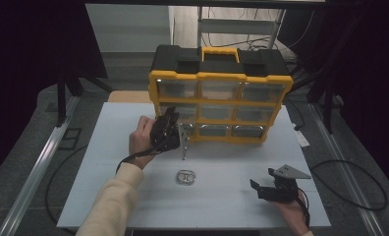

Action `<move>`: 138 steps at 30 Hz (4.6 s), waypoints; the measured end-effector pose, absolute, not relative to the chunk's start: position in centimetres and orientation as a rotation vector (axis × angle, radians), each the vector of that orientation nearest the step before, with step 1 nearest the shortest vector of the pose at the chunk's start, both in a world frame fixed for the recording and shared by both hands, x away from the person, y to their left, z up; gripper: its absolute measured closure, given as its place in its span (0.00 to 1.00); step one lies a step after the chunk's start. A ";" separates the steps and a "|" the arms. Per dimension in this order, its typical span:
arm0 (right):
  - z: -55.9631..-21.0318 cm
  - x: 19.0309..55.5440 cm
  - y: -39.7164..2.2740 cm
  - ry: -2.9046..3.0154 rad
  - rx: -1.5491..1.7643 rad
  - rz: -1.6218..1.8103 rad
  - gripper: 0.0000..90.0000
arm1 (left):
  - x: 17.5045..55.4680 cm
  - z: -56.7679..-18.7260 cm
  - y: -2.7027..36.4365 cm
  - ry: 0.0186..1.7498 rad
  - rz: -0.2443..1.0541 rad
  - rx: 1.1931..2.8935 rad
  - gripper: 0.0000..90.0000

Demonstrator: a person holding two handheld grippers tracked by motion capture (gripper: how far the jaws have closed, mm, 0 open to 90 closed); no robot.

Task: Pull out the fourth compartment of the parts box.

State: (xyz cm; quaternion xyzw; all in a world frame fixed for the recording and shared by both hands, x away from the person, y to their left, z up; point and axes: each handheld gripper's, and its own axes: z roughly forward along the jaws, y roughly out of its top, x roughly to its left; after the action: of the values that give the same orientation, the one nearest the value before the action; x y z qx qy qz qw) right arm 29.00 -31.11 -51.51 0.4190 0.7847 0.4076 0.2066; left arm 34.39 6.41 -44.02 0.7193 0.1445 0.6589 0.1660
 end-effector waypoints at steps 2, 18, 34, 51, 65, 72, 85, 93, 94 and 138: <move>-51.5 29.0 -31.1 2.185 1.169 1.137 0.16 | 34.4 -44.0 6.4 0.412 1.877 2.047 0.77; -51.5 29.0 -31.1 2.181 1.174 1.139 0.16 | 33.8 -44.1 6.4 0.411 1.875 2.047 0.77; -51.5 29.1 -31.1 2.179 1.176 1.142 0.16 | 33.3 -44.0 6.4 0.403 1.873 2.056 0.77; -51.6 29.1 -31.1 2.181 1.173 1.137 0.16 | 32.9 -44.2 6.5 0.398 1.876 2.049 0.77; -51.5 29.0 -31.2 2.171 1.176 1.143 0.16 | 32.4 -44.2 6.5 0.377 1.885 2.052 0.78; -51.5 29.0 -31.2 2.172 1.177 1.140 0.16 | 32.2 -44.2 6.5 0.375 1.887 2.053 0.78; -51.5 29.0 -31.2 2.172 1.174 1.146 0.16 | 32.0 -44.2 6.5 0.373 1.882 2.050 0.78; -51.3 29.0 -31.2 2.170 1.155 1.172 0.16 | 31.7 -44.2 6.5 0.362 1.879 2.053 0.78; -51.1 28.9 -31.2 2.168 1.147 1.192 0.16 | 31.7 -44.2 6.6 0.361 1.876 2.052 0.78; -51.1 28.8 -31.0 2.178 1.125 1.190 0.15 | 30.6 -44.2 6.8 0.338 1.871 2.046 0.78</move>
State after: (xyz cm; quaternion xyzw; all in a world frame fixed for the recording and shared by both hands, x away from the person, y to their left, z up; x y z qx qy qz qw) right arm 28.85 -31.01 -51.14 0.4038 0.7820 0.4273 0.2071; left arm 30.56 6.80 -44.23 0.7214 0.1192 0.6598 0.1733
